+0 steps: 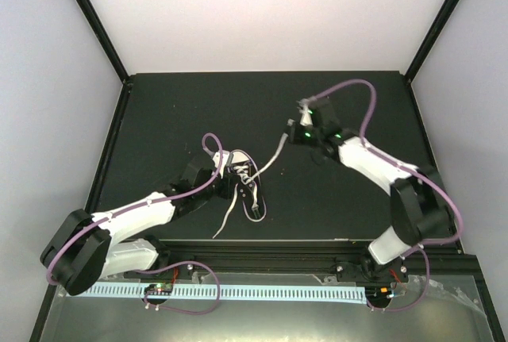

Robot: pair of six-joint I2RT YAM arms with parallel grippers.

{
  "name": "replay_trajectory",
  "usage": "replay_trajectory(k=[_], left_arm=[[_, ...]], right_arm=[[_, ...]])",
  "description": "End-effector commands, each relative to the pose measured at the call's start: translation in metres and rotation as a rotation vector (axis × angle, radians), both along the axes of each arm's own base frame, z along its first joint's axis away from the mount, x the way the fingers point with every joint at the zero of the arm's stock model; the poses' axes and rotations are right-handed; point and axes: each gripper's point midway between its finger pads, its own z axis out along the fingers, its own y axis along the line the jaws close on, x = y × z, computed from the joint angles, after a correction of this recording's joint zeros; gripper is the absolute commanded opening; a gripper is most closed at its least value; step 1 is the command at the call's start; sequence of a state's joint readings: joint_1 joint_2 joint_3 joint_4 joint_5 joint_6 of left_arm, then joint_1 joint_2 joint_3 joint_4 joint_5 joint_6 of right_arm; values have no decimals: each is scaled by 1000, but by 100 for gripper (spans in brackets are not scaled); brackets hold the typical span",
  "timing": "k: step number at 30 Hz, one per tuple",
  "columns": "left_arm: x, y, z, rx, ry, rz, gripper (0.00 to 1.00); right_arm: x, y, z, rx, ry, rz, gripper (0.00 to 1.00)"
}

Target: Tie the shoes

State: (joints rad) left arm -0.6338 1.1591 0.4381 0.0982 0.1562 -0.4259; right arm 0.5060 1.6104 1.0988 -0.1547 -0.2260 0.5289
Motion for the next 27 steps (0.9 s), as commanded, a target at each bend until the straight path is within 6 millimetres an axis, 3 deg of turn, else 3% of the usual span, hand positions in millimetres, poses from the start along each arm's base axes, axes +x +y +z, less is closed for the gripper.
replay_trajectory(k=[1, 3, 4, 6, 8, 11, 13, 18, 23, 27], left_arm=[[2, -1, 11, -23, -38, -9, 2], [2, 0, 10, -19, -38, -6, 2], [2, 0, 11, -19, -39, -6, 2], [1, 1, 10, -21, -39, -5, 2], [0, 1, 10, -24, -39, -3, 2], [-1, 1, 10, -24, -41, -7, 2], [-2, 2, 9, -20, -38, -9, 2], [-6, 2, 10, -28, -48, -27, 2], [-8, 0, 12, -34, -62, -45, 2], [-7, 0, 14, -31, -68, -52, 2]], right_arm=[[-48, 103, 36, 91, -13, 334, 6], [-67, 120, 49, 162, -12, 423, 25], [-72, 119, 50, 181, -8, 432, 42], [-73, 101, 40, 140, -17, 383, 69], [-71, 78, 32, 89, -37, 331, 79], [-72, 54, 14, 116, -23, 328, 81], [-84, 51, 6, 152, -36, 396, 78], [-128, 67, 4, 291, -46, 657, 73], [-139, 82, 1, 320, -55, 754, 71], [-139, 97, -13, 328, -17, 797, 57]])
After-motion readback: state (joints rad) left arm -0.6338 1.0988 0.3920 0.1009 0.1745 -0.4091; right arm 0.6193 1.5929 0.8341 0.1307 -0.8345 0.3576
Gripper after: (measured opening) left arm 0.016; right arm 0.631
